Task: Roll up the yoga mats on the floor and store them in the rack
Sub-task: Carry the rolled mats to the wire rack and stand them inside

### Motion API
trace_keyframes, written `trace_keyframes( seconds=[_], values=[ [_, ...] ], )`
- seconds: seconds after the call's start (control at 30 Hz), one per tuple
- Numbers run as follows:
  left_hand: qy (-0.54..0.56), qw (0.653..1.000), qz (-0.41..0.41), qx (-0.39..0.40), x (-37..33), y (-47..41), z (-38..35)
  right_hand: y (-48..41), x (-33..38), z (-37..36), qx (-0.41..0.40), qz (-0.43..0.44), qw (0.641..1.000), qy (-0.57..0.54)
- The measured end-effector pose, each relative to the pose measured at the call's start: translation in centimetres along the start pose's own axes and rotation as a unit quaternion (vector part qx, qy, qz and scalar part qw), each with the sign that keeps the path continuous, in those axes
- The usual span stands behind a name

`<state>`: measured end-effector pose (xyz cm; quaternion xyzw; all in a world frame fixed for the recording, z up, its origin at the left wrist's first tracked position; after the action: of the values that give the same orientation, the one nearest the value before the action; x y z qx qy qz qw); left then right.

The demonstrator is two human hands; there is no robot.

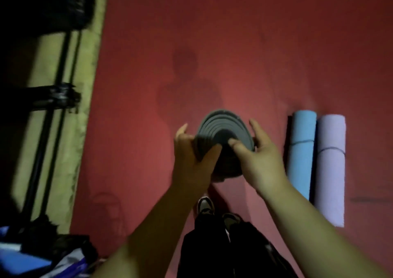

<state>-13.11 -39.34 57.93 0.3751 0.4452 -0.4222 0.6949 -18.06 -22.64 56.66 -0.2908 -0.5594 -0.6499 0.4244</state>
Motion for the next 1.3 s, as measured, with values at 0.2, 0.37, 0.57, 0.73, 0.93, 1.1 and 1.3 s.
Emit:
trace_keyframes(
  seconds=[0.2,0.37,0.57,0.73,0.93,1.1,1.3],
  values=[
    [0.072,0.983,-0.021,-0.169,-9.5,7.8,11.8,10.3,9.7,-4.3,0.149,0.101,0.984,-0.009],
    [0.034,0.951,-0.051,-0.304,-15.1,16.5,20.3,19.8,16.9,-9.3,0.295,0.221,0.929,0.01],
    [-0.058,0.894,-0.079,-0.438,-18.1,29.6,29.0,33.8,22.5,-15.9,0.465,0.346,0.813,0.056],
    [-0.088,0.819,-0.089,-0.561,-19.6,41.6,35.0,46.8,22.7,-21.8,0.547,0.399,0.732,0.076],
    [-0.089,0.751,-0.015,-0.655,-19.1,54.8,43.4,61.8,19.1,-29.4,0.636,0.319,0.703,0.018],
    [-0.113,0.734,0.026,-0.669,-15.5,65.2,50.9,72.7,13.1,-35.5,0.684,0.262,0.681,-0.001],
    [-0.168,0.722,0.05,-0.669,-11.9,76.4,60.4,85.2,7.6,-42.3,0.692,0.214,0.688,-0.046]
  ],
)
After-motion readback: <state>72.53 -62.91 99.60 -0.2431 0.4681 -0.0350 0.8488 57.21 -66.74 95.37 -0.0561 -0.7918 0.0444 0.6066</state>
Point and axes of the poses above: each hand's wrist, its own y-axis away from the middle knuckle, its own z-axis out of the back of the hand, x = y × z, the point moved 5 cm from there along -y, towards the middle knuckle, and after that the axes turned 3 degrees about -z, right-handed, at the moved point
